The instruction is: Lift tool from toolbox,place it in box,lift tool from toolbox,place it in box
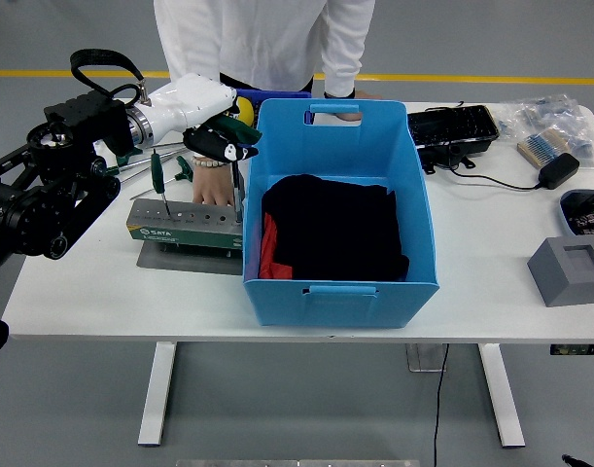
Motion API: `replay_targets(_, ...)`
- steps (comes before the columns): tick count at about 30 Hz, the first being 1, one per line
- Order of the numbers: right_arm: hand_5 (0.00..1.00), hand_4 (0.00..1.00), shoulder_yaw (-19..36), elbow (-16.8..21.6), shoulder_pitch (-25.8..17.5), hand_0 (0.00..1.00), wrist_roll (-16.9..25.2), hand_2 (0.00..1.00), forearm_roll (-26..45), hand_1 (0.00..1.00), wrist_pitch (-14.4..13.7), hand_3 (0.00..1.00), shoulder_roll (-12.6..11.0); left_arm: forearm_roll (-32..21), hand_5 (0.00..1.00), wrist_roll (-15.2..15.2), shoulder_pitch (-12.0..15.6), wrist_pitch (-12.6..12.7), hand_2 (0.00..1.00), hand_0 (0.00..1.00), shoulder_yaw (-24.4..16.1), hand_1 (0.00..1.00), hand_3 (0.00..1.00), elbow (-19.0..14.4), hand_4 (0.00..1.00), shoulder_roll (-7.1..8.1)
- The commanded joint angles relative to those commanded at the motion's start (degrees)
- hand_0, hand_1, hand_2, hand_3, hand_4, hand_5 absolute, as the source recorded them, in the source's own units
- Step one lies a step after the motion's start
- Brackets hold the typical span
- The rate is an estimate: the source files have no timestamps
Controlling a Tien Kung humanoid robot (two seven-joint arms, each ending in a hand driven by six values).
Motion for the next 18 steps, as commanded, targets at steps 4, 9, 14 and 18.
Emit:
replay_targets(4, 0.655, 0.777, -0.1, 0.0, 0.0, 0.618, 0.0, 0.669, 0.2, 0.597, 0.0, 0.54, 0.0, -0.2, 0.482, -0.4, -0.8, -0.1, 0.003, 0.158, 0.8, 0.002, 0.036, -1.4, 0.698, 1.02)
replay_targets(9, 0.655, 0.777, -0.1, 0.0, 0.1, 0.618, 0.0, 0.669, 0.1, 0.597, 0.0, 0.541, -0.1, -0.4, 0.475, -0.6, -1.8, -0.1, 0.003, 0.159, 1.3, 0.002, 0.038, -2.5, 0.696, 1.89)
replay_targets(14, 0.655, 0.777, -0.1, 0.0, 0.1, 0.618, 0.0, 0.669, 0.2, 0.597, 0.0, 0.541, -0.1, -0.6, 0.475, -0.9, -2.5, -0.3, 0.003, 0.159, 1.3, 0.002, 0.038, -3.4, 0.696, 2.55)
replay_targets(18, 0.654, 0.777, -0.1, 0.0, 0.2, 0.619, 0.1, 0.669, 0.3, 0.596, 0.0, 0.541, -0.1, -1.0, 0.472, -1.0, -3.5, -0.6, 0.004, 0.159, 0.9, 0.002, 0.039, -4.2, 0.694, 3.14)
